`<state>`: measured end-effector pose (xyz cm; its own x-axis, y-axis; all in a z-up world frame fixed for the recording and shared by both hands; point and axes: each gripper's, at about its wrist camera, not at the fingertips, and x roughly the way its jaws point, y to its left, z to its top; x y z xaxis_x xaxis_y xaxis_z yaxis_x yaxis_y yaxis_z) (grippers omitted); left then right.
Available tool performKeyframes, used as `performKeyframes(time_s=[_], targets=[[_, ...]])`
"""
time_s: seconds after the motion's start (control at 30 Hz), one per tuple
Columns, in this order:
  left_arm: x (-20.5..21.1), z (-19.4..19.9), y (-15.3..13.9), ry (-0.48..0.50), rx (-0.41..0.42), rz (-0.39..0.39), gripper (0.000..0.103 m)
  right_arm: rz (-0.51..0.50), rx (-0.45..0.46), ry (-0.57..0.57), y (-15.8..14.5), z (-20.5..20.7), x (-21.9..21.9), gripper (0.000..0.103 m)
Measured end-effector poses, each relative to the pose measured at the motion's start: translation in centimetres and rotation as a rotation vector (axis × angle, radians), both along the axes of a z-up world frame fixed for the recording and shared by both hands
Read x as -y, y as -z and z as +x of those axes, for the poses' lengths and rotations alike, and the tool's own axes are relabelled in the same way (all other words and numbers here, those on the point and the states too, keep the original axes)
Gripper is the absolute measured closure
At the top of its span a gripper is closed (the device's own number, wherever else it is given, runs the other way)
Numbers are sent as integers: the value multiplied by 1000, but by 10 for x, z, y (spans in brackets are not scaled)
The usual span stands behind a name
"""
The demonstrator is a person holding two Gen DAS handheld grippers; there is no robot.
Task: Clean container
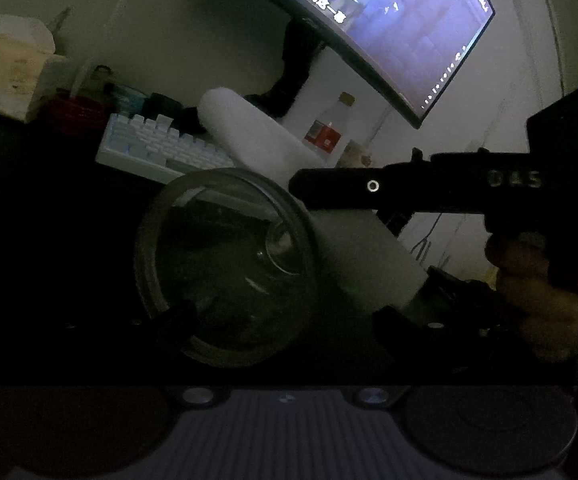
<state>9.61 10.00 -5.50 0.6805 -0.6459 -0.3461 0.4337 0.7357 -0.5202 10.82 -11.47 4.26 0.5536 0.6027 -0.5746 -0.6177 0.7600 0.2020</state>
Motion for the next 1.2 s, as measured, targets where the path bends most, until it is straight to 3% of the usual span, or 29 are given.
performKeyframes(time_s=[0.17, 0.23, 0.33, 0.43, 0.57, 0.87, 1.2], targets=[[2, -1, -1, 8, -4, -2, 7, -8, -46, 170, 1, 20, 20, 96], [4, 0, -1, 7, -6, -1, 7, -28, -23, 156, 0, 12, 15, 95], [5, 0, 0, 5, -4, -5, 7, -35, 35, 35, 0, -9, 1, 95], [5, 0, 0, -8, 0, -6, 7, -19, 44, 10, 2, -11, 1, 95], [3, 1, 1, -61, 10, -4, 7, -48, 39, 112, 4, 8, 9, 95], [-4, 17, 0, -90, -60, -89, 7, -39, -14, 17, -3, 14, 1, 95], [-3, 33, 0, -100, -76, -80, 7, -40, -15, 83, 1, 39, 6, 95]])
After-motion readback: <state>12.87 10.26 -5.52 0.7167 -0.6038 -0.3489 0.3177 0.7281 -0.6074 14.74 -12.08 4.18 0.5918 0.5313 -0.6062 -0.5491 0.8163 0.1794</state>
